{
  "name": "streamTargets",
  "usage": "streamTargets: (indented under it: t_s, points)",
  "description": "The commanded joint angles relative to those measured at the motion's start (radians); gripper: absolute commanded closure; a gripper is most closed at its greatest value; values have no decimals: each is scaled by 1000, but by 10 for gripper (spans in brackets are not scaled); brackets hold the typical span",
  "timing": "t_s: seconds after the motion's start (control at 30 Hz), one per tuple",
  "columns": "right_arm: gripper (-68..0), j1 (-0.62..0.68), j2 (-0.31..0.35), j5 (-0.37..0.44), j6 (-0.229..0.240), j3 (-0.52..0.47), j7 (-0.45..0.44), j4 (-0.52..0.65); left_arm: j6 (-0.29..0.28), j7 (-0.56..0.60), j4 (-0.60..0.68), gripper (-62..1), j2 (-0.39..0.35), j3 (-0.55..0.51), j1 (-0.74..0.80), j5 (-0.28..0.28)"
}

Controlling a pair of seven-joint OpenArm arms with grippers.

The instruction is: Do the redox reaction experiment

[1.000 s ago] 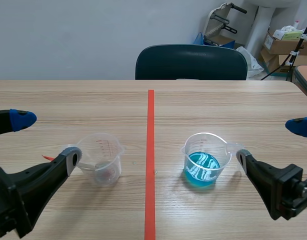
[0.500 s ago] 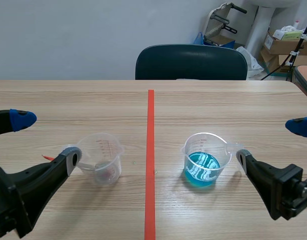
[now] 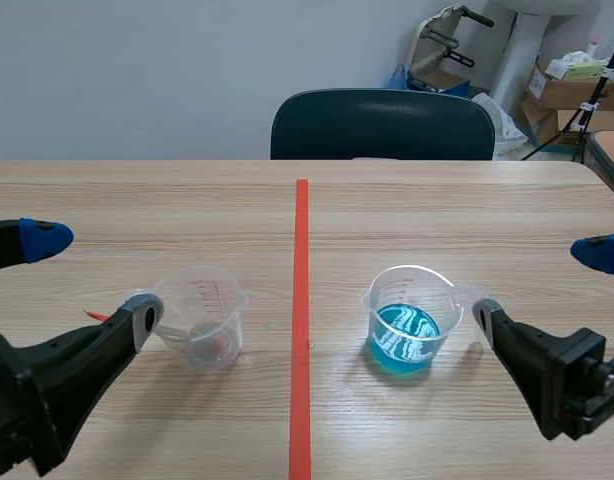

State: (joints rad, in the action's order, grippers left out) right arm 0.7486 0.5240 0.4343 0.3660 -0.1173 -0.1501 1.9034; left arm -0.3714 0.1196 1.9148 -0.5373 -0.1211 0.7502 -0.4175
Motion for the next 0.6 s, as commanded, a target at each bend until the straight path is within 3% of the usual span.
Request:
streamTargets:
  t_s: [0.0, 0.17, 0.43, 0.57]
  points:
    - [-679, -1, 14, 6, 2, -6, -14, 18, -2, 14, 11, -623, 5, -1, 3, -5]
    - [-679, -15, 17, -3, 22, -5, -13, 18, -2, 60, 11, -623, 5, -8, 33, -3]
    - [-679, -88, 55, -32, 23, 64, -10, 18, -9, 223, 11, -623, 4, -73, 169, 50]
    - [-679, -146, 77, -43, 27, 123, -10, 18, -18, 332, 11, -623, 4, -106, 251, 128]
